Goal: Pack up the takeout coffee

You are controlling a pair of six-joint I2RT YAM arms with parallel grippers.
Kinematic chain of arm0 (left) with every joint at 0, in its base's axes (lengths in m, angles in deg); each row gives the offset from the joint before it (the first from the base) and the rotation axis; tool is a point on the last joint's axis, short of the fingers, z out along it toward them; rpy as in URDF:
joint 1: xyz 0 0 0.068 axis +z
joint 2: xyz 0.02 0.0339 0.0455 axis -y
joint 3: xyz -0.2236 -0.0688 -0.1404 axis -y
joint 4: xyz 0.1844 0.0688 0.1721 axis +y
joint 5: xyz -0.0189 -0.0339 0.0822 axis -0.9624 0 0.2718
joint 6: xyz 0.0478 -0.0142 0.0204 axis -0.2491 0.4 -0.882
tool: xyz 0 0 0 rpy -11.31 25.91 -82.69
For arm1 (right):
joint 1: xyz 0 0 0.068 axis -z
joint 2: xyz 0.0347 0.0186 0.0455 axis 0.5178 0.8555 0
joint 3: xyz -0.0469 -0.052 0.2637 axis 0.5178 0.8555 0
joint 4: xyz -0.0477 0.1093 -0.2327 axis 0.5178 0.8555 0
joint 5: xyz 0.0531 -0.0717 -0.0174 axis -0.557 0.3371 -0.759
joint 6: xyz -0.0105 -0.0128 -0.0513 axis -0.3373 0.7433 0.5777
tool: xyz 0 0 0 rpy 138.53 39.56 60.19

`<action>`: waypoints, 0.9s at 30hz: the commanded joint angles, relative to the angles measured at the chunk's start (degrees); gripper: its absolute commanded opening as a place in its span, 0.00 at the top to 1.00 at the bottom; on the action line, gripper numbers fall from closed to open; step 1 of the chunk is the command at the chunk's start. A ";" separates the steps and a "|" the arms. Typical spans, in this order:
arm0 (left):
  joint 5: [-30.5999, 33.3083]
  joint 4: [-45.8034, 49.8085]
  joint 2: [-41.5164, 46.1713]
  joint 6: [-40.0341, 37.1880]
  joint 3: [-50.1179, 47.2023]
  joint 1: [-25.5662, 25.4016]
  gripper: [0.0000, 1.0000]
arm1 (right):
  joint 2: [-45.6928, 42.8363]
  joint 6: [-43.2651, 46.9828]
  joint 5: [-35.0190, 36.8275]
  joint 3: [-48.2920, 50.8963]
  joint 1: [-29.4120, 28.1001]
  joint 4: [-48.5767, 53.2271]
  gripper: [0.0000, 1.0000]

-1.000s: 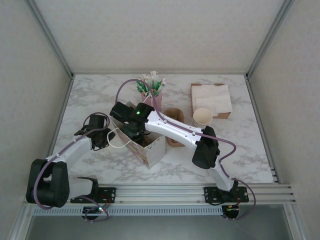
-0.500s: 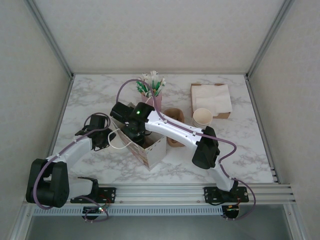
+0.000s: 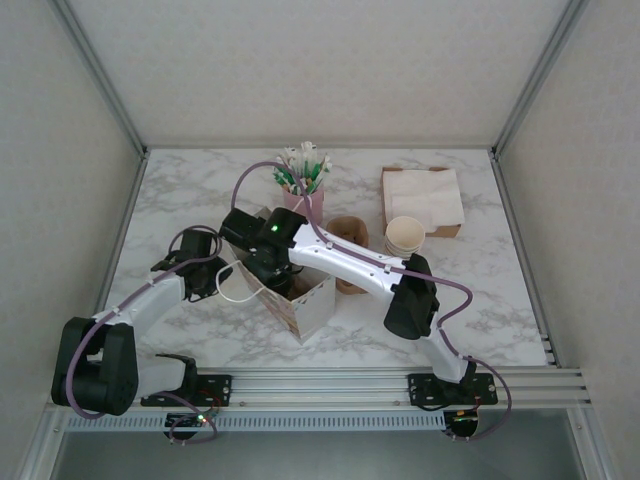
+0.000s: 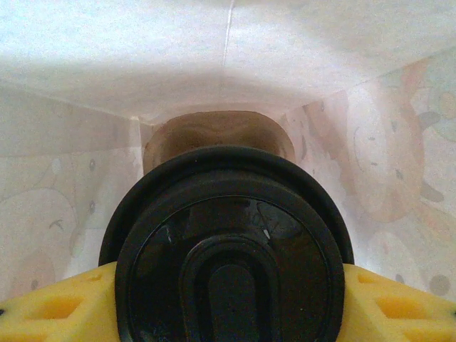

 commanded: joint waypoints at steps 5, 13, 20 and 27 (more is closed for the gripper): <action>1.16 1.02 0.36 0.65 0.48 -0.66 0.61 | 2.77 -0.75 -6.61 4.41 0.25 1.69 0.48; 1.25 1.03 0.22 0.61 0.50 -0.66 0.61 | 4.29 -1.40 -7.65 8.53 0.78 0.18 0.48; 1.33 0.78 0.21 0.72 0.41 -0.78 0.61 | 4.81 -1.66 -7.26 10.09 0.82 0.12 0.48; 1.59 1.30 0.50 0.76 0.41 -1.03 0.61 | 2.57 -1.79 -5.98 8.61 0.78 0.02 0.48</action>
